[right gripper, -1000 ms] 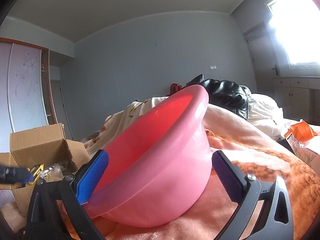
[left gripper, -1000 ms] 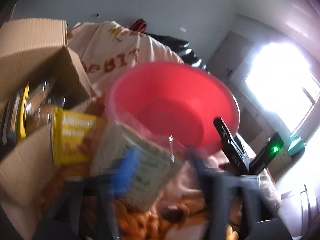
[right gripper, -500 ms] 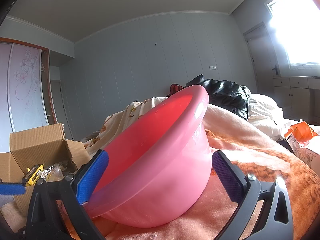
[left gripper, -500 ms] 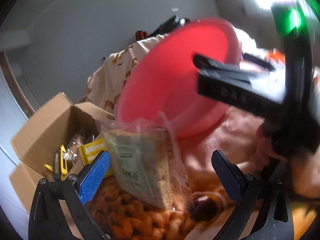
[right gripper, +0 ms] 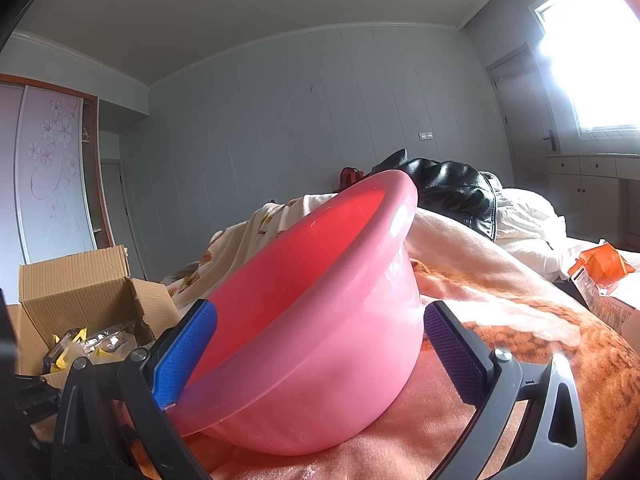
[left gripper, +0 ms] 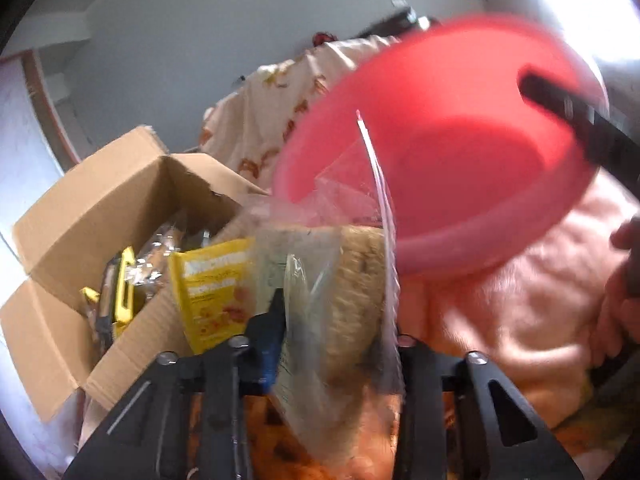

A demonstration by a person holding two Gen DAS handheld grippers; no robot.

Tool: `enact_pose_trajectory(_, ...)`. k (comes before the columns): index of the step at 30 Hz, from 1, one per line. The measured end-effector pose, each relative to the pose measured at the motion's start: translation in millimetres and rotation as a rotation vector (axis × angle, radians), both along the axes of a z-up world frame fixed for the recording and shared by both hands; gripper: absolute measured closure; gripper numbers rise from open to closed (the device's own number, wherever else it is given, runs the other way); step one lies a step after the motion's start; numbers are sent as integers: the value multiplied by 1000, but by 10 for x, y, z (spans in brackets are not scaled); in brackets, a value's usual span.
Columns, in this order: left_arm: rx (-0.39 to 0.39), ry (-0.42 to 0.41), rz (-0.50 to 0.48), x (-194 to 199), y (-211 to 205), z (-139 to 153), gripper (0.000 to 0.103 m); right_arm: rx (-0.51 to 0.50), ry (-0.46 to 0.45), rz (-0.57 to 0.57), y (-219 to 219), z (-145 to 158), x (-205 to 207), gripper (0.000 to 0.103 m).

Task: Organize snacks
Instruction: 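Lift the granola bag with the left gripper and drop it into the pink basin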

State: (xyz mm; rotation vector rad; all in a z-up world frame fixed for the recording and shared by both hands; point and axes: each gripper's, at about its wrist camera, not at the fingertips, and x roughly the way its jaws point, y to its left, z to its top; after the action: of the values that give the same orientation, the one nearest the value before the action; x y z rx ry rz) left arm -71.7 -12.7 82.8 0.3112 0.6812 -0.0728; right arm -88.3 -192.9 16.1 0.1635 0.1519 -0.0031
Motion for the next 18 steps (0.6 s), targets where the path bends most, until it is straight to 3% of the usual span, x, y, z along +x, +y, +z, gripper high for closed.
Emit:
enact_pose_trajectory(2, -37, -34, -2, -65, 98, 131, 87, 2, 0, 0, -3, 2, 6, 1)
enact_pose_trajectory(10, -174, -191, -51, -431, 373, 867, 89, 2, 0, 1, -8, 2, 5, 0)
enact_pose_trajectory(15, -390, -303, -173, -576, 564, 1371, 89, 2, 0, 1, -8, 2, 5, 0)
enact_pose_trajectory(18, -420, -337, -253, -494, 452, 1511, 89, 2, 0, 1, -8, 2, 5, 0)
